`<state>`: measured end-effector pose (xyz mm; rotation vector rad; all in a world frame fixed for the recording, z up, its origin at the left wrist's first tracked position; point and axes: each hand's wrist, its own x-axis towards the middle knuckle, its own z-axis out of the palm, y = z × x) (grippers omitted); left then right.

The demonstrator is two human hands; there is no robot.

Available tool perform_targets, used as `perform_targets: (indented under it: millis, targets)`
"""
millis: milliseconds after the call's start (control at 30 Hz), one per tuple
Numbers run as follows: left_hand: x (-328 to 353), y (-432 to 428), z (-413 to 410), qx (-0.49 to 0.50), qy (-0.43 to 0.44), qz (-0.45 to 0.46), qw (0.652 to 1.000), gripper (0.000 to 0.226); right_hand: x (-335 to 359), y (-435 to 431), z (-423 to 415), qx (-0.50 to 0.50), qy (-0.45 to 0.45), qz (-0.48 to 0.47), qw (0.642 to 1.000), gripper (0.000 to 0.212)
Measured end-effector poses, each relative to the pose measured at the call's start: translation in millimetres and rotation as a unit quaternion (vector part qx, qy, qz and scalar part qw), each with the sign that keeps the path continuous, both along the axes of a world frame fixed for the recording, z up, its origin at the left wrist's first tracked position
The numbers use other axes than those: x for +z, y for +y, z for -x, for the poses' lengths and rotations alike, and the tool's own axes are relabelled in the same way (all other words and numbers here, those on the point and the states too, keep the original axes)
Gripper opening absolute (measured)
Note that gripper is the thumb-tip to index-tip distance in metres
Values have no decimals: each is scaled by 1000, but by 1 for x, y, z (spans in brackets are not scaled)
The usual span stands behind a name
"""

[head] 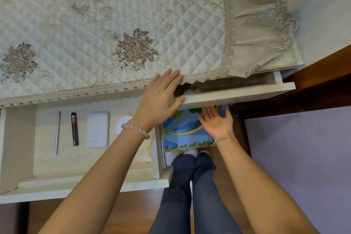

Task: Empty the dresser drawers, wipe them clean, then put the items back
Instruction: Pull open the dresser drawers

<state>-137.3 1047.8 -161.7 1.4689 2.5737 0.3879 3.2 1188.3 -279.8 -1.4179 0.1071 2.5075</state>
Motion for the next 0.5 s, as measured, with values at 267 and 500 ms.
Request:
perform_targets:
  millis: [267,500]
  targets:
    - [-2,-8,-11,-16,19,33,999,67,7,-34,-66,-15,-43,23,999,62]
    - [-5,-7,-12,-16,35,43,998,64,11,-60,-112,-19,-73,34,997,57]
